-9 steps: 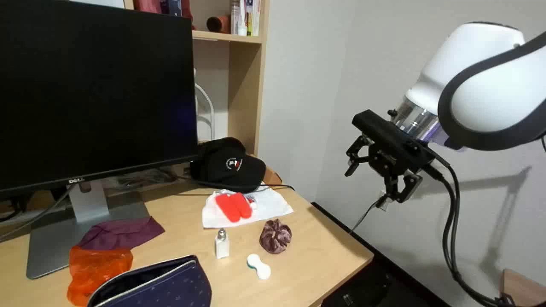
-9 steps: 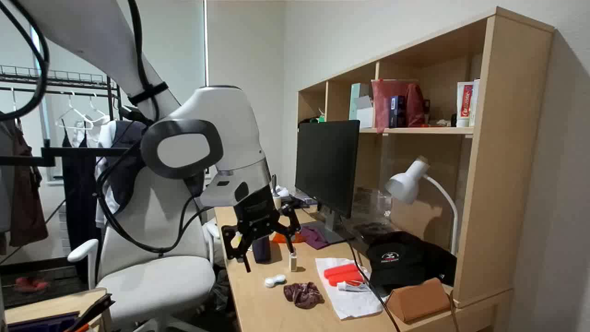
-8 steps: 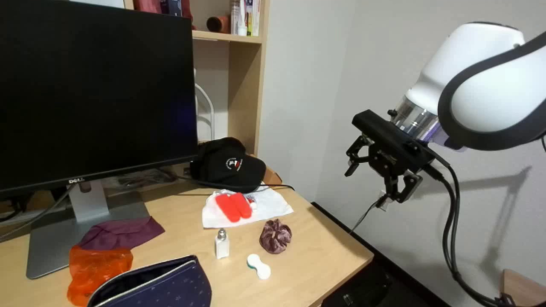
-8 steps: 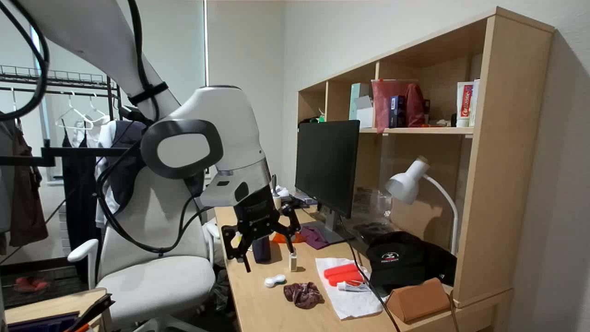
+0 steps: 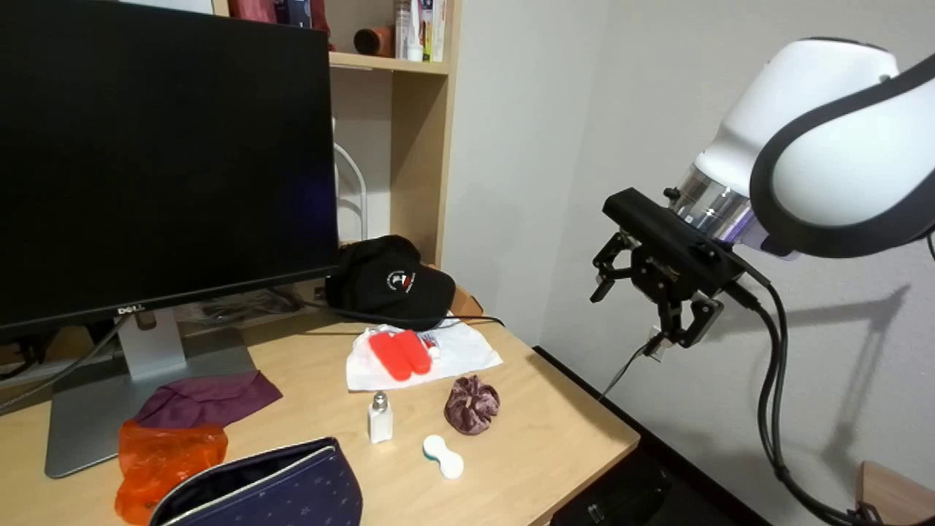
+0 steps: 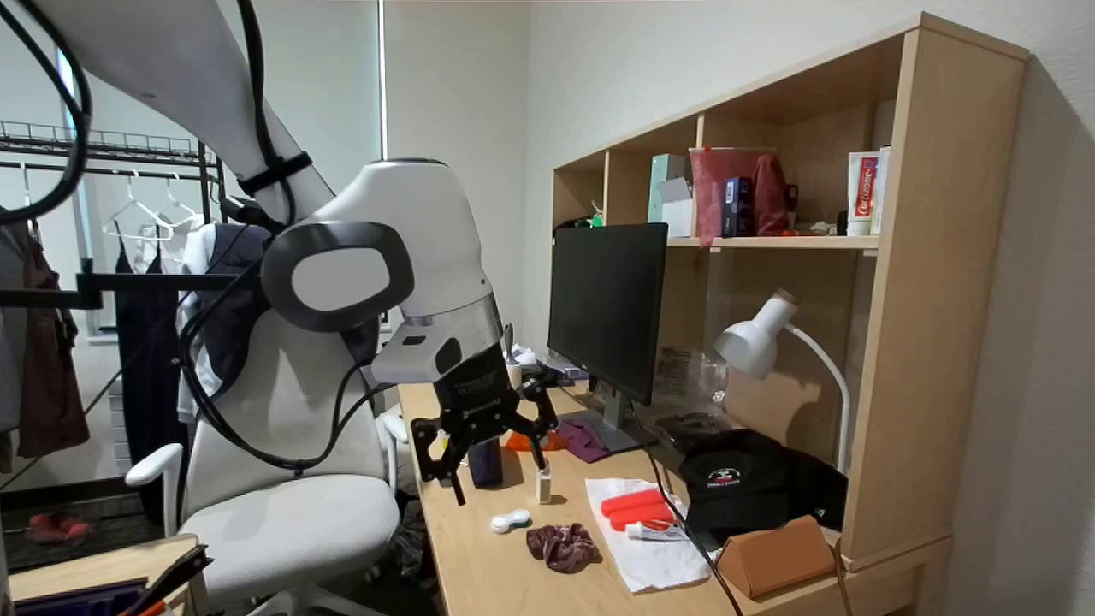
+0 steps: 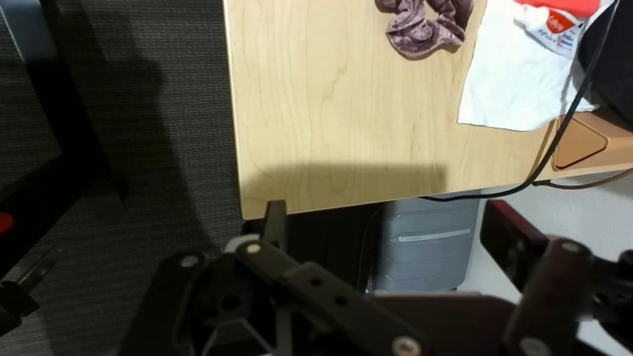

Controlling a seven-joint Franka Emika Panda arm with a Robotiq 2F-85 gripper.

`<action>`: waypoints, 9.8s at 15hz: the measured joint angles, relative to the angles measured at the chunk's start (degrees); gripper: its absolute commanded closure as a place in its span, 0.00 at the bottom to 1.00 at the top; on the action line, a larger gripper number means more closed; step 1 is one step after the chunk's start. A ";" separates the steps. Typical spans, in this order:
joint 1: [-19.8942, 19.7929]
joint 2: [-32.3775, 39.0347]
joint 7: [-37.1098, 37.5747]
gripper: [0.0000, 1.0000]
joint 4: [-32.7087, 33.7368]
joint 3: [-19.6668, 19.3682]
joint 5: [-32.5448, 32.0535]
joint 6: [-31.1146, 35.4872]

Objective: Place the white bottle on the paper

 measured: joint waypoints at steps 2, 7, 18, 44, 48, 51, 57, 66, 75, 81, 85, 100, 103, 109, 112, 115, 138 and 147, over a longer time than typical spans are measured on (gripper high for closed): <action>0.00 0.00 0.00 0.00 0.00 0.00 0.00 0.00; 0.00 0.00 0.00 0.00 0.00 0.00 0.00 0.00; -4.01 11.65 -5.17 0.00 20.04 8.37 7.15 -14.52; 2.05 38.45 0.05 0.00 54.31 11.15 4.97 -32.15; 5.42 39.53 3.92 0.00 54.52 12.18 3.64 -33.10; 6.07 41.25 4.53 0.00 54.74 14.20 3.94 -32.94; 6.02 44.96 4.51 0.00 54.74 16.49 5.50 -29.10; 5.83 50.07 4.24 0.27 56.85 16.69 6.76 -22.73; 6.06 53.15 4.24 0.87 60.96 16.11 6.64 -22.12; 6.15 53.41 4.32 0.89 61.90 15.25 6.62 -22.14; 6.15 53.38 4.37 0.48 61.94 13.86 6.62 -22.31; 6.81 53.38 4.37 0.00 63.02 13.60 6.06 -23.82; 6.88 53.44 4.37 0.26 63.40 13.60 5.92 -23.99; 7.85 54.36 4.49 0.66 65.25 12.92 5.13 -26.74; 8.34 55.37 4.77 0.85 66.72 12.43 4.27 -28.36; 8.37 56.13 4.81 0.92 67.77 12.28 3.71 -28.97; -3.23 53.26 8.93 0.88 68.23 7.15 5.46 -29.51; -4.92 56.02 8.93 0.88 68.23 8.45 6.90 -29.49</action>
